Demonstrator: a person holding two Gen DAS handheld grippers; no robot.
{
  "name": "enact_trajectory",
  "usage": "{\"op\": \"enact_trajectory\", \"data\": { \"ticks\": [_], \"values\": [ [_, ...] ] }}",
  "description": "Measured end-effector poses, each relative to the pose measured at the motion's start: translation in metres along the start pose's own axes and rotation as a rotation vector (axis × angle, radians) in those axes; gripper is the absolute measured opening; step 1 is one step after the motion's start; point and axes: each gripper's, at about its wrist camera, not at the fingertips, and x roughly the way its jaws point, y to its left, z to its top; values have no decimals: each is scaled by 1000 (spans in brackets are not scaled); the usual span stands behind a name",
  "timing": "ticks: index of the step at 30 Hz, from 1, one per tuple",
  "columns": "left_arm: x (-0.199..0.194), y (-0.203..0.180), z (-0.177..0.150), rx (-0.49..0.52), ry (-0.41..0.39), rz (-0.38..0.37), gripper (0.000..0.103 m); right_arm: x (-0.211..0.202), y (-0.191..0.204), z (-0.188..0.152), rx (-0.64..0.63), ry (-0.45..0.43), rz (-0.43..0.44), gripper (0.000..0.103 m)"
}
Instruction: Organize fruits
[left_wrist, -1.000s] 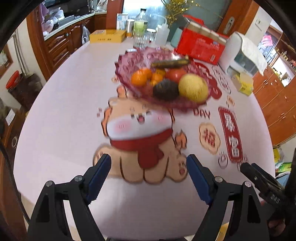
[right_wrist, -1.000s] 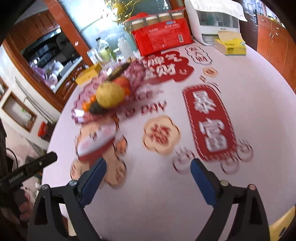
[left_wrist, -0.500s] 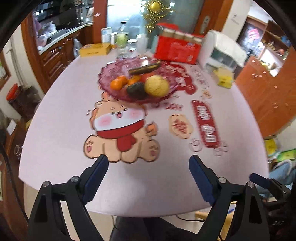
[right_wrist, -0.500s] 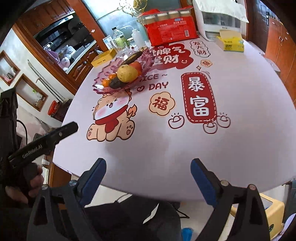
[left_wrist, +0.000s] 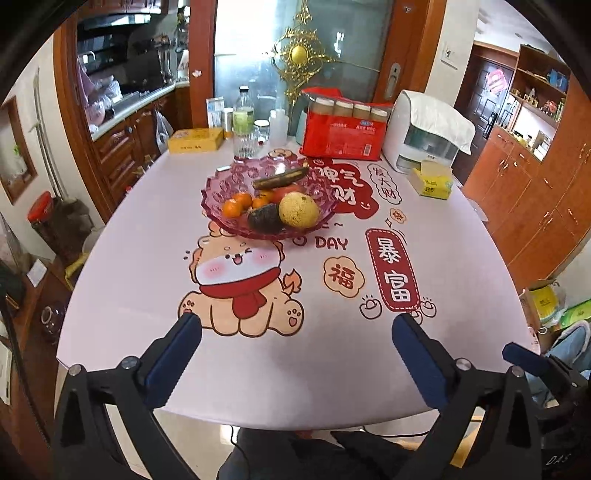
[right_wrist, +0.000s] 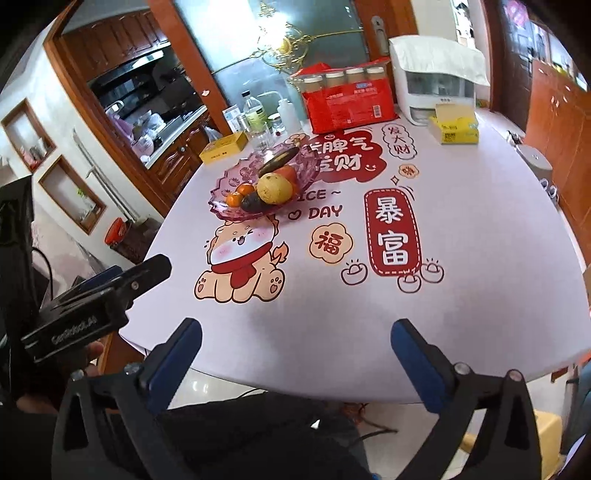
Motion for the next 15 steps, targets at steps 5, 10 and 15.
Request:
{"op": "enact_trajectory", "data": {
  "ticks": [5,10,15],
  "values": [
    [3,-1,-3,-6,11,19,102,-4,3,-3,-16,-28,-4,103],
    [5,3,-5,-29,25,64,102,-8,4,-3,-25,-60,0,103],
    [5,3,-7,-27,29,74,102,-7,6,-3,-31,-65,9,103]
  ]
}}
